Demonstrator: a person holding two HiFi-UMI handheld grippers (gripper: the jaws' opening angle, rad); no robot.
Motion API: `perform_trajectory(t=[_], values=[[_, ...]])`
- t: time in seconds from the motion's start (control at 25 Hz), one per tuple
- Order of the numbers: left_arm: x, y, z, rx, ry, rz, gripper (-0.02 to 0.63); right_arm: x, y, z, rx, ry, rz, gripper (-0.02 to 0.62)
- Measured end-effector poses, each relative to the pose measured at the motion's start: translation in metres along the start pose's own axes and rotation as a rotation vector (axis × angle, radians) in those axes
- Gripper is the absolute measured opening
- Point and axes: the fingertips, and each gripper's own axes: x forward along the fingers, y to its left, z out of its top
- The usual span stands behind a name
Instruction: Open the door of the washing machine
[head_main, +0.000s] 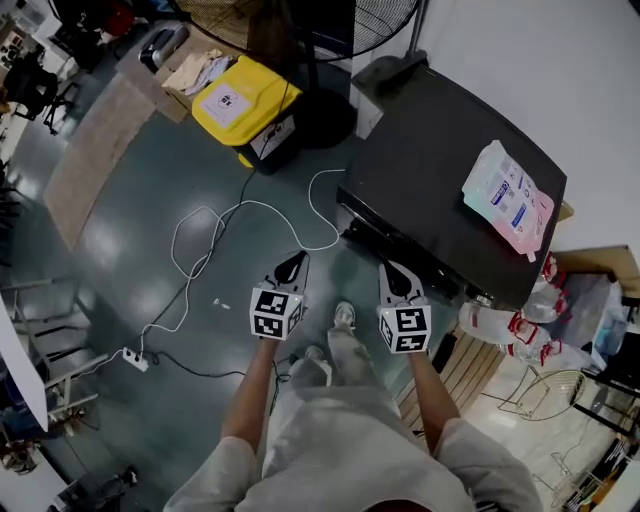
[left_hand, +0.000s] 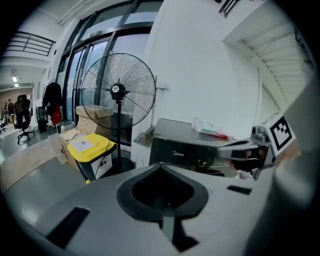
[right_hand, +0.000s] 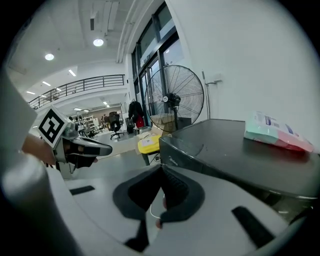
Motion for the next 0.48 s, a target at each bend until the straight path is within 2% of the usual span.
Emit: perform_trajectory(t=[0.48], values=[[0.036, 0.007, -0.016, 0.033, 0.014, -0.071, 0.008, 0.024, -0.001, -0.021, 0.012, 0.018, -0.032, -0.002]])
